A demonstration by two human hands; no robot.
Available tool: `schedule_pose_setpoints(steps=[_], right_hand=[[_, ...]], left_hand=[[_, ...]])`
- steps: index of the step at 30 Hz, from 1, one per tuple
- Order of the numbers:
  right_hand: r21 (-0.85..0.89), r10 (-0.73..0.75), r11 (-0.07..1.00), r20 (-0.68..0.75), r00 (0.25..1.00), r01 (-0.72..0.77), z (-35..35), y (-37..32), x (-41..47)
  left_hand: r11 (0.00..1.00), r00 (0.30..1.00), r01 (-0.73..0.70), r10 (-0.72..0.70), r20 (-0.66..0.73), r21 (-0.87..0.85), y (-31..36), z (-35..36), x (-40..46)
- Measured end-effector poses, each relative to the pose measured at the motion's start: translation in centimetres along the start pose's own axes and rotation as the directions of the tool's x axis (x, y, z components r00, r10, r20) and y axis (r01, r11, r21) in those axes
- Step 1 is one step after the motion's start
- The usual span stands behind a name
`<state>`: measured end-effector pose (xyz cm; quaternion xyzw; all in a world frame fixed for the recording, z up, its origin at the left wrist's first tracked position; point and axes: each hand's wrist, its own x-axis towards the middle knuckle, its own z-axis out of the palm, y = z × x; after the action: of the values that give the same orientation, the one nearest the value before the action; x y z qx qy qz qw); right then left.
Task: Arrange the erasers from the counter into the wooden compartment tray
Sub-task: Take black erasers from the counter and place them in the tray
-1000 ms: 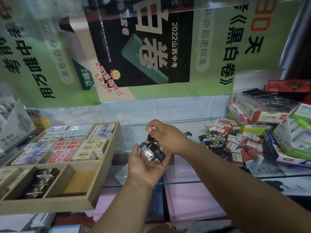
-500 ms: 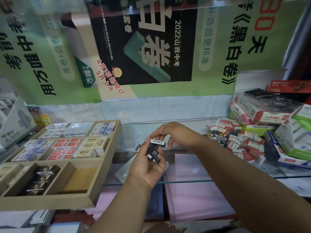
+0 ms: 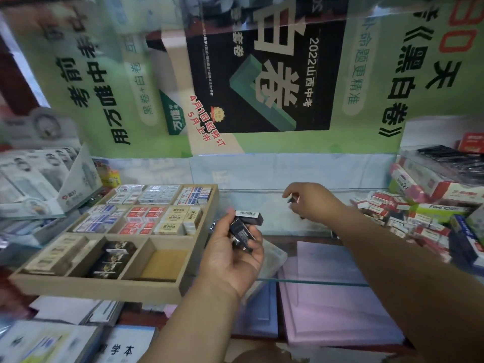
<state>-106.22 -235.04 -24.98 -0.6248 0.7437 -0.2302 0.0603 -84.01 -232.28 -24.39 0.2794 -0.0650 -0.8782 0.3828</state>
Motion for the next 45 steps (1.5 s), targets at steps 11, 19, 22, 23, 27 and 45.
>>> schedule_pose_setpoints(steps=[11,19,22,23,27,45], right_hand=[[0.629,-0.119,0.767,-0.053,0.992,0.125,3.1,-16.4,-1.2],[0.579,-0.216,0.804,0.068,0.974,0.138,8.9,-24.2,-2.2],[0.539,-0.262,0.825,0.093,0.961,0.172,10.3,-26.2,-2.3],[0.514,-0.273,0.837,0.098,0.957,0.186,10.7,-26.8,-2.3],[0.411,-0.278,0.889,0.131,0.951,0.203,11.8,-28.8,-2.0],[0.614,-0.446,0.725,0.076,0.892,0.311,11.8,-30.6,-2.9]], left_hand=[[0.956,0.963,-0.267,0.262,-0.058,-0.123,9.9,-5.8,-7.7],[0.853,0.852,-0.505,0.466,-0.239,-0.132,15.8,-10.8,-12.7],[0.839,0.838,-0.524,0.477,-0.264,-0.147,16.5,-12.0,-13.8],[0.838,0.837,-0.525,0.475,-0.273,-0.149,16.7,-12.4,-14.0],[0.834,0.835,-0.523,0.460,-0.303,-0.174,17.1,-13.5,-14.7],[0.875,0.823,-0.482,0.440,-0.358,-0.032,16.8,-14.6,-13.0]])
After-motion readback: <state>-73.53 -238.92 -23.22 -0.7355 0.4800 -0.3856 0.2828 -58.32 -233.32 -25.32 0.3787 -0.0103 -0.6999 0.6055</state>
